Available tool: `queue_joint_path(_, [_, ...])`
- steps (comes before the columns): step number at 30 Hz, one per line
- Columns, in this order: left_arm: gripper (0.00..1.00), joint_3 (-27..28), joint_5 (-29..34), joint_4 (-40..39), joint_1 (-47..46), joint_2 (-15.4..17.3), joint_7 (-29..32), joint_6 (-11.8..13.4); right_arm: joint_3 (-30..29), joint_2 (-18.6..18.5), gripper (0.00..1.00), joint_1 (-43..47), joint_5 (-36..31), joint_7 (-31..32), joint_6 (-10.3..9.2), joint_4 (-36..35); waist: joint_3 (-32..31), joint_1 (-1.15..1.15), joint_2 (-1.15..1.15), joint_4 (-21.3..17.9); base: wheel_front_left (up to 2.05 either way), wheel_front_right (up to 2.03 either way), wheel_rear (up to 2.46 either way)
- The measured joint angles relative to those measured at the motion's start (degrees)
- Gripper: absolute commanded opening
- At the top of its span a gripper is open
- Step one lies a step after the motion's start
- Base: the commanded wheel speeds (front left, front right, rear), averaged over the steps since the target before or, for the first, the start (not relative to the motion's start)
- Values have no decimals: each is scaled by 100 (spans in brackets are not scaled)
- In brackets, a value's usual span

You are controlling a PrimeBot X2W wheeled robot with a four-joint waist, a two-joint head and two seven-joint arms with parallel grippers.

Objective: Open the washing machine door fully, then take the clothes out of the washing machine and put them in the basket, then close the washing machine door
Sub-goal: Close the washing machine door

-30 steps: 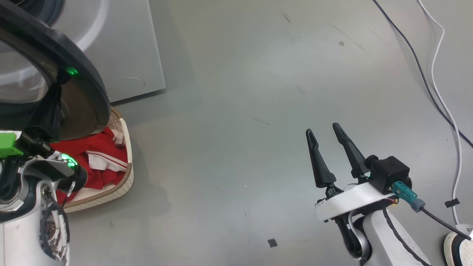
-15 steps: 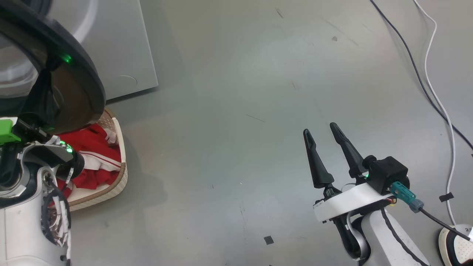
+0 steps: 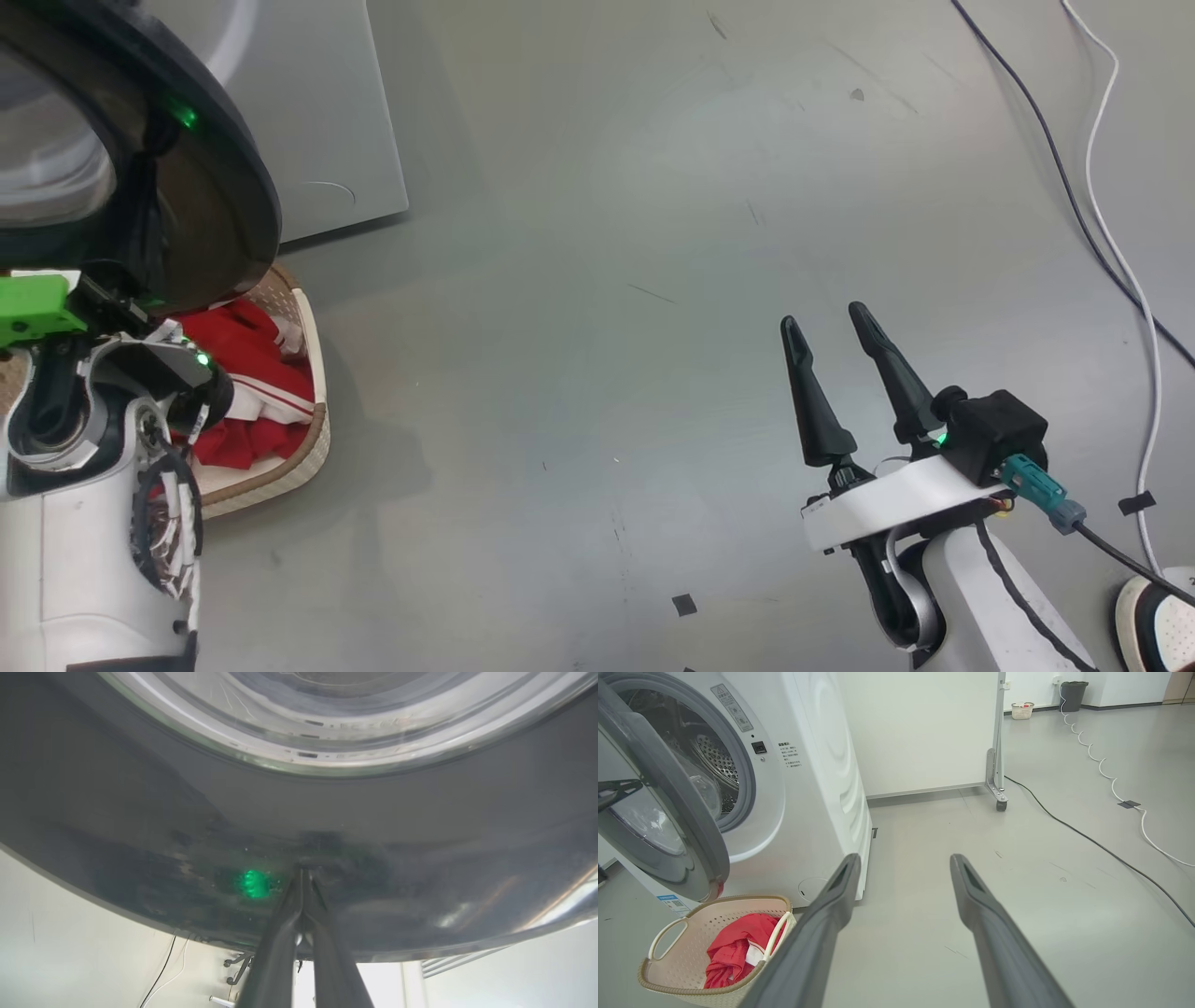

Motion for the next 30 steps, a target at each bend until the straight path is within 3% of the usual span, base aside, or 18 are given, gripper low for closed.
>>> queue_joint_path(5, [0,-59,102,238,16,-35,53,-102,-132,0,100,0,-2,0,-5,-29,-63,0,0,115,0,0,0])
queue_joint_path(11, [0,-502,388,445,357,-45,176,-354,-368,-1,100,2,-107,0,-48,-30,-193,0,0,341,0,0,0])
queue_joint_path(16, [0,-947,1023,512,684,13,276,-605,-482,-29,100,7,-160,0,-46,-30,-326,0,0,600,0,0,0])
queue_joint_path(22, [0,-1496,2153,399,862,513,157,-788,-597,-124,100,62,-221,-1,-38,-33,-520,0,0,1053,0,0,0])
queue_joint_path(30, [0,-1785,3159,158,1074,818,-433,-836,-760,-232,100,153,-314,-1,-36,-83,-757,0,0,1602,0,0,0])
